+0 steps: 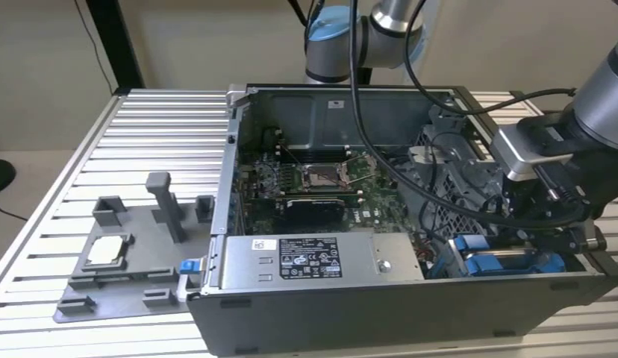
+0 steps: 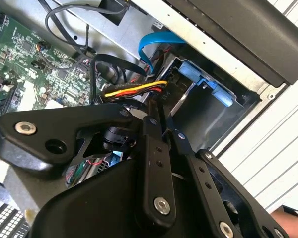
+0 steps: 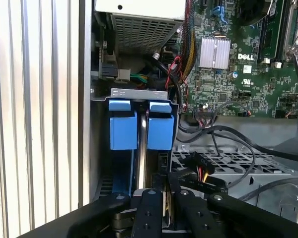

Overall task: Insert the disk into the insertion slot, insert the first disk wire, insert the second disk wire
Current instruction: 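Insert the second disk wire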

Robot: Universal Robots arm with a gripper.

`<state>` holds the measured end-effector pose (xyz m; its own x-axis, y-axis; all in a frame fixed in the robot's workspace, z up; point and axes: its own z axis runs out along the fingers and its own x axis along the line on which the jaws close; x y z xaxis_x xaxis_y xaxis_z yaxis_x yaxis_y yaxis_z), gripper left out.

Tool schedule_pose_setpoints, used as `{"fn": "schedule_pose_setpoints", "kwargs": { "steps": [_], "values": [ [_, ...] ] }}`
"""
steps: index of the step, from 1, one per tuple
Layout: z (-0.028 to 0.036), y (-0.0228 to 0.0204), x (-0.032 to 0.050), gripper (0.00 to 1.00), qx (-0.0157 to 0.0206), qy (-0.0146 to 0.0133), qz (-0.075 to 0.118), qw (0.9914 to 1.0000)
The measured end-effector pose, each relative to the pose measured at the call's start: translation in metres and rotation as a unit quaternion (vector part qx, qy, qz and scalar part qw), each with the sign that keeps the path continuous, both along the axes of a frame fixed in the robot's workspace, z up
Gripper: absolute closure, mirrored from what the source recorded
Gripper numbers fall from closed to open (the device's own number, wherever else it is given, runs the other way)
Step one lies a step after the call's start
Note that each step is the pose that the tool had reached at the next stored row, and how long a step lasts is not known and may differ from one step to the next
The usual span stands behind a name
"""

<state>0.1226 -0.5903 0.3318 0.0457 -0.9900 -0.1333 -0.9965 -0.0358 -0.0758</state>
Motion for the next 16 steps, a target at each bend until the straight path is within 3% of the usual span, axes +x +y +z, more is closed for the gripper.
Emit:
{"fn": "schedule_pose_setpoints", "kwargs": {
  "steps": [9,10,12,16],
  "values": [
    [-0.0001,0.0000,0.0000,1.00,0.0000,0.0000,0.000,1.00000],
    [-0.0002,0.0000,0.0000,0.00,0.0001,0.0000,0.000,1.00000],
    [-0.0007,0.0002,0.0003,0.00,0.0014,0.0001,0.000,1.00000],
    [0.0111,0.0000,0.0000,0.00,0.0028,0.0006,0.000,1.00000]
  ]
}}
